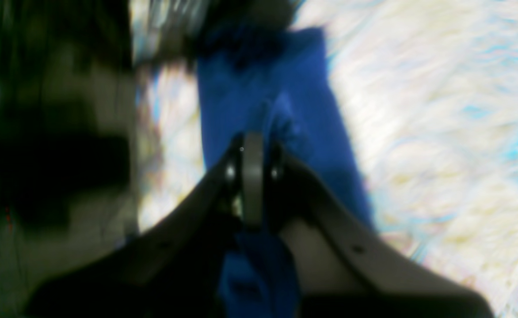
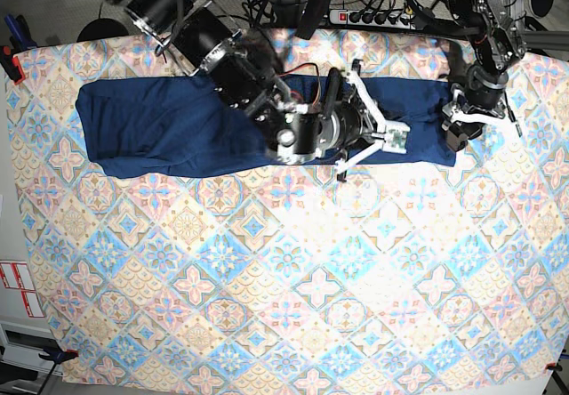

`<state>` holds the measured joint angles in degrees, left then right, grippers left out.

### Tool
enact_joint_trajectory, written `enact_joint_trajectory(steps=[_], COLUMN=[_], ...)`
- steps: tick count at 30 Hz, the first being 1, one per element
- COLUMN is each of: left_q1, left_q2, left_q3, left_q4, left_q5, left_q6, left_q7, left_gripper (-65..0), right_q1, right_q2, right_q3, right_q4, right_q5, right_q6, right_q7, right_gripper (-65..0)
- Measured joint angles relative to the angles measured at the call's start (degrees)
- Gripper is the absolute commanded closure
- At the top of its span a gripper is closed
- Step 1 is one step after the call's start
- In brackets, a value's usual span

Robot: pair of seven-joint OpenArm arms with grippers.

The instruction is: Fold the T-shirt properly

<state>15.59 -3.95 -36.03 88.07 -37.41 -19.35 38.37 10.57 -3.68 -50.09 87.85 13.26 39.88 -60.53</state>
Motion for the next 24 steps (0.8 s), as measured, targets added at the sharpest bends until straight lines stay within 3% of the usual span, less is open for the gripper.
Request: enact_joint_trajectory(steps=[6,12,24], left_q1=[-0.02,0.33,0.48], left_q2=[0.11,0.13,0.11], left_q3=[-0.04,-0.07,-0.11], left_q4=[0.02,0.02,0.02], left_q5=[-0.07,-0.22,-0.15], left_q6=[0.0,-0.04,0.0], left_q7=[0.02,-0.04,-0.04], left_gripper=[-29.5,-29.5,-29.5], right_q1=[4.57,8.52,11.45], right_q2=[-4.46,-3.23,-4.26], right_q3=[-5.18,-4.68,-1.33], right_q4=[-4.94,-8.24,-11.02], right_q5=[-1.7,-3.45,-2.91], right_q6=[0.24,0.02,0.15], right_q7=[1.95,3.48,5.27], right_gripper=[-0.7,-0.7,-0.7])
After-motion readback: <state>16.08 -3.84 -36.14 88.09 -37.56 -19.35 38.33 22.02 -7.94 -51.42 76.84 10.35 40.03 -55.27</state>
